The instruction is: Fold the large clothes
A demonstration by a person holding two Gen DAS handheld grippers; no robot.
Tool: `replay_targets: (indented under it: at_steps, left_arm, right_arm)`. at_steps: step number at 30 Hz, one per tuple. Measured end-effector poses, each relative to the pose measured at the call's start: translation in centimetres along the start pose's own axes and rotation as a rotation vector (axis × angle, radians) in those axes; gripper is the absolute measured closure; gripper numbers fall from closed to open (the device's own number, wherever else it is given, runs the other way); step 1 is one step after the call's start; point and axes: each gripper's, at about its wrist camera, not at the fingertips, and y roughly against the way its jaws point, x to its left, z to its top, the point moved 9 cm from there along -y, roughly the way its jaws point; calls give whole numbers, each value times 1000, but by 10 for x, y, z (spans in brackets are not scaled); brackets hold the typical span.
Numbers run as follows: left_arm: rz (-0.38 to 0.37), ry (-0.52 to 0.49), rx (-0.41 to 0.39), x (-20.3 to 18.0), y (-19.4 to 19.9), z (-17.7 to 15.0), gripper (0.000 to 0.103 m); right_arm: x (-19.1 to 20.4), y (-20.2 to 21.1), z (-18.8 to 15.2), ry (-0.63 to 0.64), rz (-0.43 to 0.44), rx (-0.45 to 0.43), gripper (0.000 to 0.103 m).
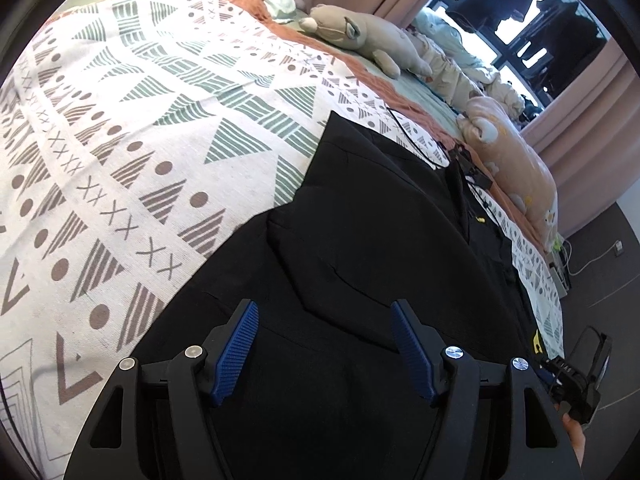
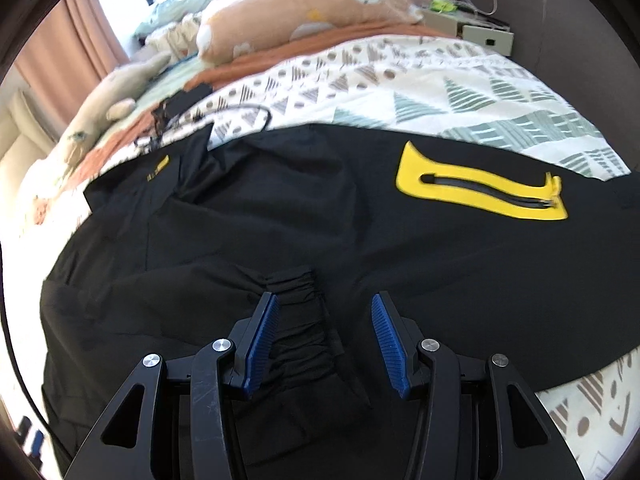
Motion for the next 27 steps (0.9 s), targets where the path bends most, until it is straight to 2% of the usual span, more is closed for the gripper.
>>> replay_targets:
  at_steps: [6, 8, 9, 10, 12, 14, 16, 20, 22, 26, 27]
  left_arm:
    - [22, 47, -41, 19, 6, 11, 37]
    - [24, 69, -41, 26, 4, 13, 44]
    - [25, 79, -33, 30, 2, 13, 47]
    - [27, 84, -22, 33, 0, 12, 53]
    - [33, 96, -3, 39, -5, 11, 62]
    - [46, 112, 8, 47, -8, 10, 71]
    - [68, 124, 13, 55, -12, 10, 75]
    - [111, 129, 35, 64, -19, 6, 82]
    - [146, 116, 50, 69, -24, 3, 82]
    - [165, 130, 47, 80, -21, 5, 82]
    - [173, 135, 44, 83, -19, 7, 82]
  right_arm:
    - [14, -26, -1, 50, 24, 54, 56]
    - [19, -30, 0, 68, 42, 55, 69]
    - [18, -30, 2, 79, 33, 43, 83]
    - [17, -25, 6, 88, 23, 19, 90]
    - [16, -9, 17, 77, 57, -36, 95]
    - [16, 6, 28, 84, 49, -88, 96]
    - [14, 25, 38, 95, 26, -154, 96]
    - [11, 38, 49, 83, 5, -227, 97]
    - [17, 29, 51, 102, 11, -219, 97]
    - [21, 1, 45, 127, -30, -139, 95]
    - [20, -5, 43, 131, -51, -116, 91]
